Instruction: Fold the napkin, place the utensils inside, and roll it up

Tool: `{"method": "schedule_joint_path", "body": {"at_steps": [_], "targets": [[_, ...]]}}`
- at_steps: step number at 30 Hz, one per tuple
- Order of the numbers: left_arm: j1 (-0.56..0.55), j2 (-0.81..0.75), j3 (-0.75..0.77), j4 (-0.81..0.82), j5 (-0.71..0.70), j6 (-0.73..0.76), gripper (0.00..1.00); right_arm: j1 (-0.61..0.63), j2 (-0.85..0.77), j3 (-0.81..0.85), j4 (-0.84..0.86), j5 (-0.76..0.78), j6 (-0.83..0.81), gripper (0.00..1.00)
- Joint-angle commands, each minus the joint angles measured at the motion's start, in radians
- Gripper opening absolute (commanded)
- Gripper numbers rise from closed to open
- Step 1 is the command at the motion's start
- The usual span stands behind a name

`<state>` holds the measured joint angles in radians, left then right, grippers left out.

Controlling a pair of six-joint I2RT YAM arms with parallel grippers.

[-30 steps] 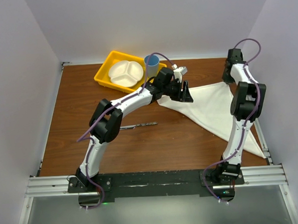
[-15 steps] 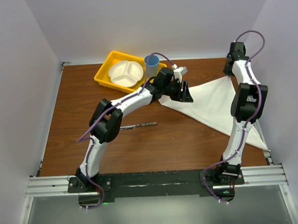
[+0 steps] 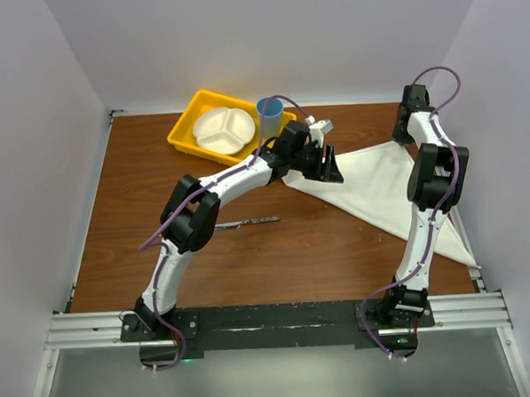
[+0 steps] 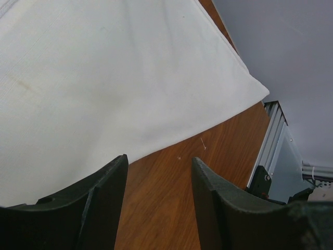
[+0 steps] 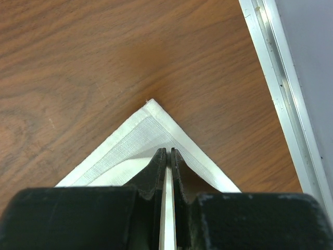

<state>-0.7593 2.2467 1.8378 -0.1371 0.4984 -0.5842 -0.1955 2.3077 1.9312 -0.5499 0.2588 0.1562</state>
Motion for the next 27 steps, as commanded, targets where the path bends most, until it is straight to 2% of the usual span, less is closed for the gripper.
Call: {"method": "schedule_joint_path", "body": {"at_steps": [1,27], "targets": [[0.003,0.008,0.047,0.021,0.005,-0.014,0.56,-0.001,-0.025,0.040,0.044,-0.007,-0.009,0.00],[0.003,0.022,0.052,0.018,-0.008,-0.016,0.56,-0.001,0.078,0.173,0.050,-0.047,0.000,0.03]]}}
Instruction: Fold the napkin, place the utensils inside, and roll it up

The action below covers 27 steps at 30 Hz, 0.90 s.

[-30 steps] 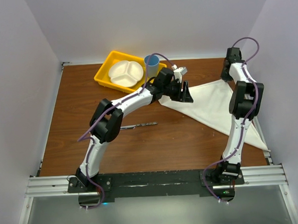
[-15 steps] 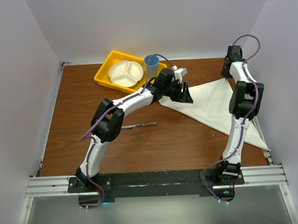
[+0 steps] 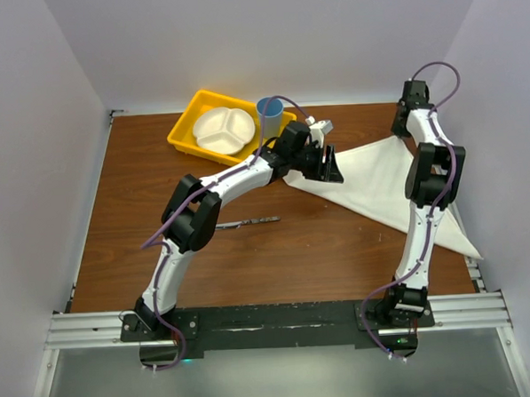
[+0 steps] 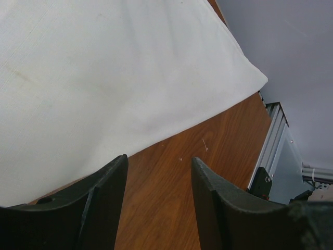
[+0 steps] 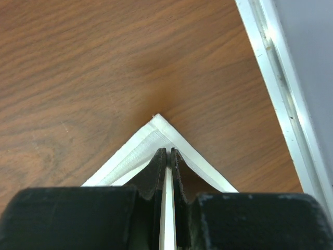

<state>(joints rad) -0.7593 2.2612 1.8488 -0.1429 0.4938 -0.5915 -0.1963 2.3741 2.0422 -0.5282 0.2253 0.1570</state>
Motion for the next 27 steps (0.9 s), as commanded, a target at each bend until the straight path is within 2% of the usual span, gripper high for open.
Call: {"method": "schedule_joint_path", "body": {"at_steps": [1,10,18,27], "targets": [[0.003,0.008,0.040,0.023,-0.004,-0.008,0.56,0.000,0.014,0.065,0.031,-0.012,0.001,0.02],[0.003,0.011,0.046,0.025,-0.012,-0.019,0.56,0.000,-0.038,0.027,0.066,-0.015,0.012,0.00],[0.000,0.011,0.046,0.026,-0.012,-0.024,0.56,0.001,-0.016,0.075,0.050,-0.040,0.032,0.01],[0.000,0.012,0.046,0.031,-0.017,-0.028,0.56,0.006,-0.151,-0.019,0.091,-0.066,0.058,0.01]]}}
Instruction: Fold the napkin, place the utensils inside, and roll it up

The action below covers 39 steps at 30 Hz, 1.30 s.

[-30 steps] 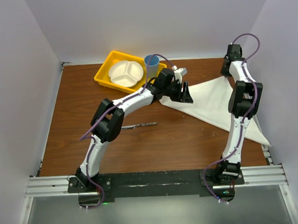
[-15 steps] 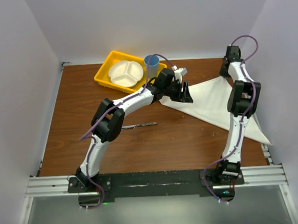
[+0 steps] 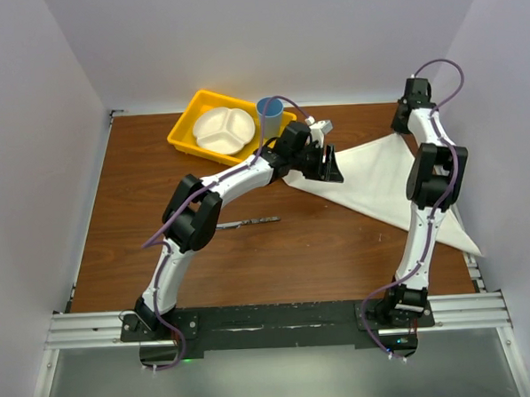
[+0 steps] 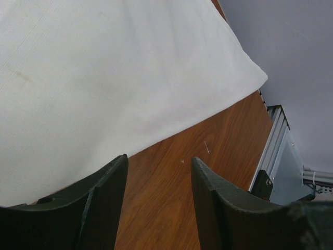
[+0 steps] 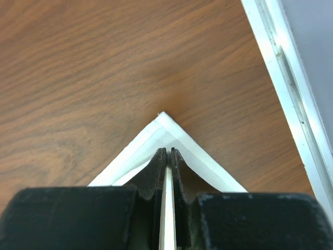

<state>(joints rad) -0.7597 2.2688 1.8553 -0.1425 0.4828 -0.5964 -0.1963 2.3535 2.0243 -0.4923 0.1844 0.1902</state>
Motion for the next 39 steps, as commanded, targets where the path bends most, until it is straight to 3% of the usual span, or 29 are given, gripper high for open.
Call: {"method": "schedule_joint_path", "body": {"at_steps": [1,12,19,22,23,24,27,31,33,39], "targets": [[0.000,0.005,0.041,0.031,-0.004,-0.022,0.56,0.006,-0.135,-0.002,0.057,-0.023,0.023,0.01],[0.000,0.009,0.048,0.032,-0.004,-0.019,0.56,0.006,-0.027,0.094,0.034,-0.030,0.015,0.02],[0.000,0.018,0.053,0.037,-0.016,-0.019,0.56,0.006,0.087,0.177,0.103,-0.034,0.000,0.09],[0.000,0.018,0.053,0.046,-0.027,-0.017,0.56,0.006,0.104,0.188,0.107,-0.033,0.000,0.26],[0.000,0.017,0.051,0.058,-0.033,-0.011,0.56,0.009,0.096,0.180,0.104,-0.033,0.005,0.47],[0.000,0.017,0.050,0.067,-0.041,-0.005,0.56,0.012,0.090,0.172,0.095,-0.033,0.005,0.55],[0.002,0.031,0.054,0.116,-0.088,0.016,0.56,0.038,0.026,0.128,0.031,0.047,0.012,0.68],[0.003,0.066,0.065,0.194,-0.218,0.041,0.53,0.106,-0.089,0.010,-0.049,0.245,0.043,0.72],[0.007,0.099,0.077,0.221,-0.265,0.041,0.48,0.118,-0.150,-0.012,-0.162,0.311,0.159,0.72],[0.013,0.195,0.127,0.225,-0.326,0.046,0.36,0.132,-0.377,-0.388,-0.174,0.193,0.305,0.69]]}}
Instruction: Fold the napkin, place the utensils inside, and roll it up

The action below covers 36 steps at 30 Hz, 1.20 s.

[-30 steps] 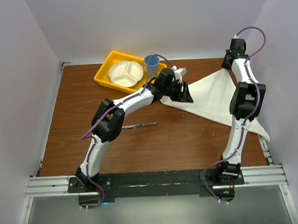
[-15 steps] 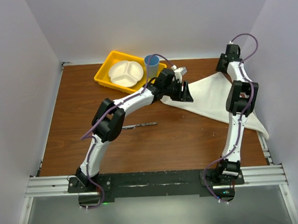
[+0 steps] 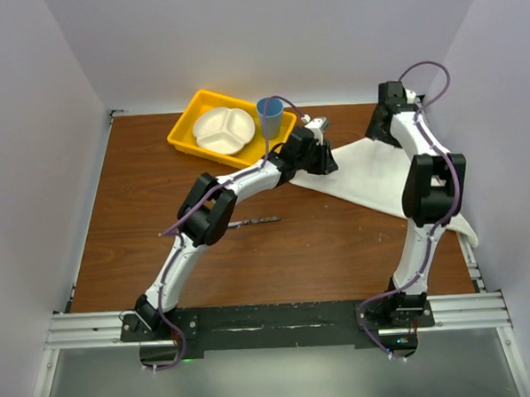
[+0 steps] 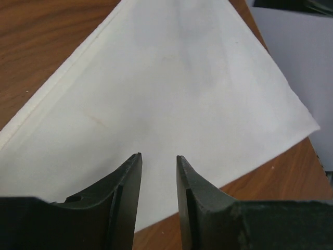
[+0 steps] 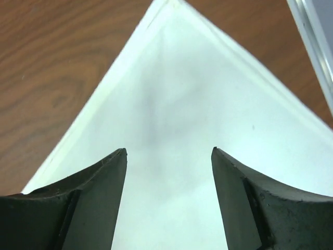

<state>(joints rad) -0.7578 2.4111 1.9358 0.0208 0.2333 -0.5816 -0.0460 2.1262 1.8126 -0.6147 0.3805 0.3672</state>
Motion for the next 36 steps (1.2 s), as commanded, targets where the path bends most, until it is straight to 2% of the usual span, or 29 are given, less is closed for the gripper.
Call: {"method": "schedule_joint_path", "body": {"at_steps": [1,5,9,12,17,22,30,34,36], "targets": [[0.011,0.059,0.045,0.065,-0.086,0.035,0.34,-0.018,-0.176,-0.226,-0.030,-0.003,0.124,0.65],[0.014,0.072,0.043,0.051,-0.138,0.066,0.32,-0.018,-0.281,-0.436,0.020,0.060,0.147,0.51],[0.018,0.062,0.003,0.054,-0.154,0.068,0.31,-0.018,-0.362,-0.608,0.064,0.110,0.144,0.49],[0.020,0.066,-0.005,0.047,-0.163,0.066,0.31,-0.020,-0.384,-0.656,0.061,0.106,0.153,0.49],[0.040,0.108,0.006,0.024,-0.147,0.031,0.32,-0.018,-0.406,-0.772,0.056,0.032,0.176,0.49],[0.069,0.147,0.009,0.053,-0.060,-0.064,0.32,-0.018,-0.495,-0.906,0.073,-0.072,0.220,0.50],[0.084,0.253,0.120,0.099,0.007,-0.122,0.33,0.014,-0.638,-1.160,0.150,-0.363,0.375,0.50],[0.094,0.298,0.160,0.169,0.018,-0.150,0.34,0.014,-0.670,-1.170,0.191,-0.371,0.388,0.50],[0.095,0.332,0.204,0.198,0.027,-0.139,0.34,0.005,-0.661,-1.110,0.155,-0.345,0.359,0.50]]}}
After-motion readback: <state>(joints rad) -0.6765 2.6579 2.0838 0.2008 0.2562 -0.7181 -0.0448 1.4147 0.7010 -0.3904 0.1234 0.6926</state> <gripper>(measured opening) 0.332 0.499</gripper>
